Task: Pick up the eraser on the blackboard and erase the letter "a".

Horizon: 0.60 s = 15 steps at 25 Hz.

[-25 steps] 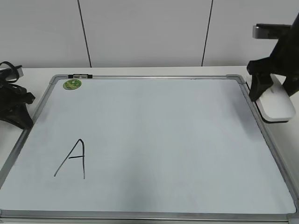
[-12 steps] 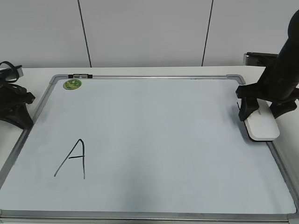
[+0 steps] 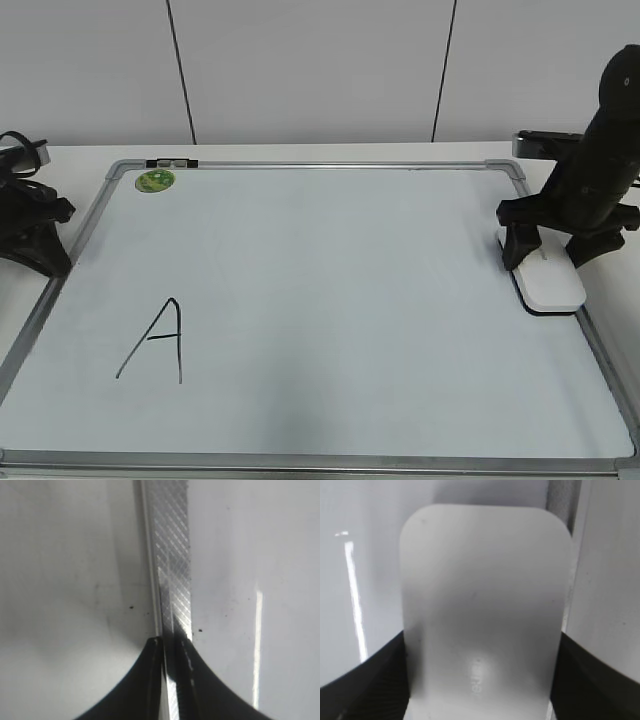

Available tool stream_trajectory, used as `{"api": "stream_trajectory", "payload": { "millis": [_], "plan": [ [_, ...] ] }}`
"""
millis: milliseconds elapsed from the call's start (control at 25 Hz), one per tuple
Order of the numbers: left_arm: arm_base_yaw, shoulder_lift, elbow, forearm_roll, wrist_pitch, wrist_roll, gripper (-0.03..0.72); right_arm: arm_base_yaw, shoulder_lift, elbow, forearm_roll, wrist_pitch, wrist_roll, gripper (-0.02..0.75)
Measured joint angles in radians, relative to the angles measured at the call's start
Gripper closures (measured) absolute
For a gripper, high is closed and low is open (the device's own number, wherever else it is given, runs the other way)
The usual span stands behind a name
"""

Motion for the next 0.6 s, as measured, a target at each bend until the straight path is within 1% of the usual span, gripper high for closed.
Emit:
{"api": "stream_trajectory", "payload": {
  "millis": [120,280,360,400,480,600],
  "plan": [
    [0.0,0.0,0.0,0.0,0.0,0.0,0.65,0.0,0.0,-0.005,0.0,-0.004,0.0,0.114],
    [0.0,0.0,0.0,0.0,0.0,0.0,0.634,0.0,0.0,-0.059,-0.002,0.046,0.0,0.106],
    [0.0,0.0,0.0,-0.006,0.0,0.004,0.609,0.0,0.0,-0.101,-0.002,0.093,0.0,0.106],
    [0.0,0.0,-0.004,-0.006,0.002,0.004,0.59,0.0,0.0,-0.12,-0.002,0.118,0.0,0.108],
    [0.0,0.0,-0.017,-0.006,0.016,0.004,0.526,0.0,0.0,-0.15,-0.002,0.144,0.0,0.11],
    [0.0,0.0,-0.072,-0.006,0.065,0.004,0.393,0.0,-0.007,-0.191,-0.004,0.188,-0.006,0.119]
  ]
}}
